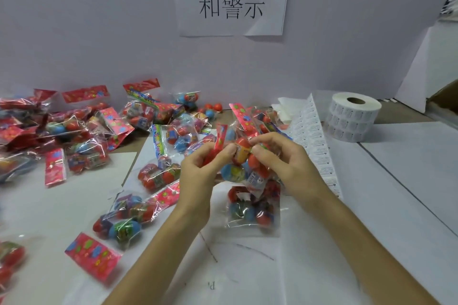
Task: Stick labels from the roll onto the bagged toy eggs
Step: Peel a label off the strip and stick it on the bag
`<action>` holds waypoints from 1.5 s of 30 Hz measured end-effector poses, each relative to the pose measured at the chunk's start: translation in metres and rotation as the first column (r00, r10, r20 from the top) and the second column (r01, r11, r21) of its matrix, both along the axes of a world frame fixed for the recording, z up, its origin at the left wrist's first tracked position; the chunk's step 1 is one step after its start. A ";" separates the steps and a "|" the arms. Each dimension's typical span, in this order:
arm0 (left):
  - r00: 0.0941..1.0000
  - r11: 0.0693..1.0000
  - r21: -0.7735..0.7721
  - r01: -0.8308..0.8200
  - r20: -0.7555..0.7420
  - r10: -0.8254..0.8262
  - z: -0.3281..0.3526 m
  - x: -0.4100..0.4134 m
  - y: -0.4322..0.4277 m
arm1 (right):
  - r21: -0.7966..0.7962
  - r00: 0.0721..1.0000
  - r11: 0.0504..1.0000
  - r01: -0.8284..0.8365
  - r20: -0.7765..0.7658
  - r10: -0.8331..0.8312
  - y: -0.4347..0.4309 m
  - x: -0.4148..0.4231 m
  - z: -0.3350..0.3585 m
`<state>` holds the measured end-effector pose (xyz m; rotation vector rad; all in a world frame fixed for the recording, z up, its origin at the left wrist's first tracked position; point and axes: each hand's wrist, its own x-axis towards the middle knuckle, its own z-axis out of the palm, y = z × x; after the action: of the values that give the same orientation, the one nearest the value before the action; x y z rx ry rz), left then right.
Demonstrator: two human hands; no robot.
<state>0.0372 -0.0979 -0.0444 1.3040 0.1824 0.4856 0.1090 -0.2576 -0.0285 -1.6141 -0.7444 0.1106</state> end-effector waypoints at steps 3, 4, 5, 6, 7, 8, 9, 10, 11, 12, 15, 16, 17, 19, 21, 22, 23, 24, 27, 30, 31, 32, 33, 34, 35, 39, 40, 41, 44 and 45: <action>1.000 1.000 0.023 -0.005 -0.010 0.005 0.001 -0.002 0.001 | -0.031 1.000 1.000 -0.006 0.007 0.006 -0.001 -0.001 -0.001; 1.000 0.999 0.048 -0.012 -0.007 0.013 0.002 -0.003 0.002 | -0.031 1.000 0.999 -0.012 -0.014 0.011 -0.002 -0.001 -0.001; 1.000 0.998 0.064 -0.015 0.003 0.015 0.002 -0.003 0.002 | -0.028 0.999 0.999 -0.018 -0.040 0.017 -0.002 -0.002 0.000; 1.000 0.997 0.075 -0.015 0.012 0.014 0.003 -0.004 0.002 | -0.030 0.998 0.999 -0.025 -0.058 0.023 -0.002 -0.003 0.001; 1.000 0.997 0.080 -0.011 0.018 0.010 0.005 -0.005 0.002 | -0.040 0.996 0.998 -0.039 -0.084 0.036 -0.002 -0.004 0.001; 1.000 0.995 0.095 -0.008 0.026 0.006 0.006 -0.006 0.002 | -0.056 0.993 0.997 -0.061 -0.104 0.054 -0.002 -0.004 0.001; 1.000 0.994 0.108 -0.001 0.030 -0.002 0.006 -0.006 0.003 | -0.073 0.990 0.994 -0.081 -0.119 0.072 -0.003 -0.005 0.001; 0.999 0.992 0.128 0.004 0.034 -0.009 0.005 -0.006 0.004 | -0.090 0.989 0.992 -0.093 -0.120 0.082 -0.003 -0.005 0.000; 0.999 0.989 0.146 0.012 0.030 -0.016 0.006 -0.005 0.004 | -0.100 0.990 0.990 -0.095 -0.115 0.084 -0.004 -0.006 0.000; 0.999 0.987 0.162 0.025 0.028 -0.030 0.005 -0.005 0.003 | -0.103 0.991 0.991 -0.090 -0.106 0.079 -0.004 -0.006 -0.001; 0.999 0.989 0.145 0.039 0.014 -0.042 0.004 -0.003 0.003 | -0.057 0.992 0.996 -0.068 -0.112 0.062 -0.003 -0.006 0.000; 0.999 0.992 0.114 0.045 0.005 -0.046 0.004 -0.002 0.004 | -0.025 0.990 0.998 -0.058 -0.127 0.054 -0.003 -0.006 0.001; 0.998 0.995 0.072 0.068 -0.016 -0.067 0.005 -0.002 0.003 | 0.010 0.988 0.999 -0.044 -0.147 0.045 -0.004 -0.005 0.002; 0.988 0.989 0.024 0.144 -0.067 -0.142 0.006 -0.003 0.001 | 0.064 0.981 0.998 -0.012 -0.192 0.024 -0.005 -0.002 0.002; 0.979 0.981 0.044 0.189 -0.091 -0.184 0.005 -0.005 0.000 | 0.086 0.979 0.996 0.003 -0.205 0.014 -0.006 -0.002 0.001; 0.981 0.982 0.061 0.179 -0.087 -0.173 0.003 -0.004 0.000 | 0.092 0.979 0.996 0.004 -0.202 0.014 -0.006 -0.002 0.000; 0.983 0.984 0.066 0.165 -0.090 -0.159 0.003 -0.004 0.000 | 0.093 0.980 0.996 0.004 -0.199 0.015 -0.005 -0.003 0.000; 0.985 0.985 0.078 0.154 -0.090 -0.146 0.003 -0.004 0.001 | 0.089 0.981 0.996 0.009 -0.196 0.009 -0.005 -0.004 0.000; 0.986 0.983 0.116 0.146 -0.097 -0.135 0.001 -0.002 0.003 | 0.055 0.988 0.998 0.022 -0.155 -0.013 -0.003 -0.005 0.000; 0.989 0.984 0.121 0.128 -0.090 -0.118 -0.002 -0.001 0.003 | 0.059 0.987 0.998 0.013 -0.163 -0.003 -0.003 -0.005 -0.002; 0.989 0.985 0.118 0.125 -0.090 -0.114 -0.003 0.000 0.003 | 0.059 0.986 0.998 0.016 -0.168 -0.006 -0.004 -0.005 -0.002; 0.989 0.985 0.113 0.128 -0.093 -0.117 -0.004 0.001 0.003 | 0.055 0.986 0.998 0.026 -0.168 -0.016 -0.004 -0.005 -0.003; 0.988 0.986 0.106 0.127 -0.100 -0.116 -0.003 0.001 0.003 | 0.045 0.987 0.998 0.040 -0.157 -0.033 -0.003 -0.005 -0.003; 0.987 0.985 0.116 0.131 -0.108 -0.119 -0.005 0.002 0.004 | 0.031 0.989 0.998 0.058 -0.140 -0.053 -0.003 -0.005 -0.004; 0.986 0.984 0.112 0.135 -0.118 -0.122 -0.004 0.003 0.003 | 0.022 0.990 0.997 0.075 -0.124 -0.072 -0.003 -0.005 -0.005; 0.976 0.979 0.097 0.179 -0.141 -0.165 -0.002 0.000 0.001 | 0.025 0.990 0.992 0.121 -0.083 -0.118 -0.002 -0.003 -0.007; 0.972 0.975 0.097 0.201 -0.144 -0.186 -0.002 0.000 0.001 | 0.034 0.989 0.990 0.134 -0.069 -0.131 -0.002 -0.003 -0.007; 0.968 0.971 0.102 0.216 -0.153 -0.200 -0.001 -0.001 0.001 | 0.048 0.988 0.988 0.147 -0.057 -0.144 -0.002 -0.003 -0.008; 0.947 0.945 0.156 0.287 -0.199 -0.254 -0.001 -0.002 0.002 | 0.115 0.981 0.975 0.191 -0.048 -0.186 -0.002 -0.002 -0.009; 0.941 0.936 0.182 0.302 -0.217 -0.261 -0.001 -0.002 0.002 | 0.121 0.979 0.971 0.205 -0.045 -0.201 -0.002 -0.001 -0.009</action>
<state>0.0349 -0.0964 -0.0451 1.5599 0.0989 0.1352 0.1078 -0.2593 -0.0379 -1.5548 -0.5464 -0.0566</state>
